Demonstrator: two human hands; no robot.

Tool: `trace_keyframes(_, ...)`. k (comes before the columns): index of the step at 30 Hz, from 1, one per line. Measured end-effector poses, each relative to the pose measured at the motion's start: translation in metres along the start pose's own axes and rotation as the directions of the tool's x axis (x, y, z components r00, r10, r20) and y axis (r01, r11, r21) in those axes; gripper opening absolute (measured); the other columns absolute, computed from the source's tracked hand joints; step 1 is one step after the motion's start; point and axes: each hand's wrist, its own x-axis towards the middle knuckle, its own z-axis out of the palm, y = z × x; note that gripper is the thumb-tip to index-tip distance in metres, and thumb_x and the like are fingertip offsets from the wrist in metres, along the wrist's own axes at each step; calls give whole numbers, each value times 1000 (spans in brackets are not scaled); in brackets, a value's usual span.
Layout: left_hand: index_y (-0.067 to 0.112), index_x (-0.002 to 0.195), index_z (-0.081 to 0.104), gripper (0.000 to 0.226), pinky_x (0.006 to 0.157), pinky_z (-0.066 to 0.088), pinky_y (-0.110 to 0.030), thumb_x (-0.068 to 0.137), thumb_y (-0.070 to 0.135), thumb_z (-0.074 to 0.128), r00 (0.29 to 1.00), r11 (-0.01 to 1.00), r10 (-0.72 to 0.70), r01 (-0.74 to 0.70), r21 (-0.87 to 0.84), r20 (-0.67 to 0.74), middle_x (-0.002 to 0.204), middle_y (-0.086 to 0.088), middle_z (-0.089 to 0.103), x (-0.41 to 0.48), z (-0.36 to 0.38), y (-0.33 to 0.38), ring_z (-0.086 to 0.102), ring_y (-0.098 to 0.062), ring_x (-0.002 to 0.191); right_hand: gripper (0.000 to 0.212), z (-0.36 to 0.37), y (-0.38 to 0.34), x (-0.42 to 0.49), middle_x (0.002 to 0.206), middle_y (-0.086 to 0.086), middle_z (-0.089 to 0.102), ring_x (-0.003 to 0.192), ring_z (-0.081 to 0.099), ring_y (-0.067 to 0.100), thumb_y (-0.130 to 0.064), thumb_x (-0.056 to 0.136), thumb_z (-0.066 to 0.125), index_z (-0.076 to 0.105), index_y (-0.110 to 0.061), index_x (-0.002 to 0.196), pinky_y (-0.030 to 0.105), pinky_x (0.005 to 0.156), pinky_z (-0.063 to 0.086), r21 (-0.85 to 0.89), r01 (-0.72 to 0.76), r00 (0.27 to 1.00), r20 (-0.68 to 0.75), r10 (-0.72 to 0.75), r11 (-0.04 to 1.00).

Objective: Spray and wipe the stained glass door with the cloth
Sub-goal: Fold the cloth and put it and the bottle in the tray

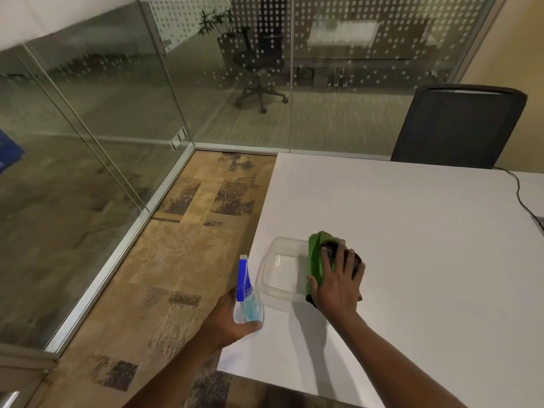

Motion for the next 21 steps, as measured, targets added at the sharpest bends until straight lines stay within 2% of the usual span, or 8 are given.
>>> trace_keyframes(3, 21, 149, 39, 123, 115, 47, -46, 52, 85, 80, 988, 995, -1, -15, -100, -157, 145, 1, 54, 3, 15, 4, 54, -22, 135, 82, 12, 2, -7, 170, 21, 10, 155, 10, 50, -51, 88, 56, 31, -22, 160, 68, 122, 1, -13, 69, 997, -32, -69, 998)
trace_keyframes(4, 18, 148, 42, 121, 113, 49, -46, 53, 84, 79, 976, 993, 11, -36, -113, -217, 141, -2, 57, 4, 18, 7, 57, -24, 130, 78, 16, 2, -8, 171, 19, 9, 156, 7, 48, -49, 91, 50, 29, -23, 161, 68, 123, -1, -24, 112, 993, -42, -112, 993)
trace_keyframes(6, 8, 143, 48, 109, 112, 49, -51, 60, 67, 86, 951, 988, 5, -52, -143, -310, 135, -9, 63, 4, 22, 16, 61, -31, 124, 67, 24, 2, -8, 170, 16, 17, 155, 16, 46, -47, 96, 36, 35, -23, 159, 67, 123, 10, -32, 169, 985, 27, -168, 985)
trace_keyframes(7, 3, 141, 51, 100, 112, 48, -53, 64, 52, 91, 934, 990, 0, -51, -131, -358, 133, -13, 65, 4, 24, 20, 63, -34, 123, 64, 28, 2, -7, 169, 14, 22, 154, 21, 45, -48, 99, 29, 37, -24, 158, 65, 122, 17, -20, 159, 981, 113, -155, 987)
trace_keyframes(9, -3, 137, 54, 86, 113, 47, -53, 68, 28, 95, 905, 995, 3, -46, -90, -426, 128, -17, 67, 5, 27, 25, 64, -36, 120, 62, 35, 3, -6, 170, 11, 22, 154, 21, 41, -52, 104, 21, 31, -28, 160, 60, 122, 20, -5, 112, 957, 269, -106, 994)
trace_keyframes(13, 0, 136, 54, 79, 112, 48, -49, 71, 22, 94, 908, 989, -71, 10, -150, -412, 126, -16, 67, 7, 25, 29, 64, -34, 118, 61, 42, 3, 5, 170, 10, 20, 155, 18, 39, -52, 105, 20, 26, -29, 161, 56, 124, 14, 31, 86, 931, 354, -91, 996)
trace_keyframes(17, 2, 133, 57, 72, 106, 51, -50, 75, 26, 92, 905, 985, -107, 42, -165, -412, 121, -15, 69, 6, 20, 39, 66, -32, 113, 61, 41, 1, 19, 171, 10, 15, 156, 15, 40, -51, 106, 21, 23, -28, 162, 55, 125, 9, 53, 77, 909, 407, -92, 996)
trace_keyframes(21, 11, 114, 65, 47, 95, 57, -47, 77, 24, 90, 914, 986, -62, -5, -166, -400, 104, -10, 73, 5, -1, 68, 70, -28, 99, 60, 40, 1, 27, 170, 11, 18, 155, 16, 40, -49, 107, 23, 26, -25, 161, 54, 125, 10, 80, 70, 874, 476, -99, 994)
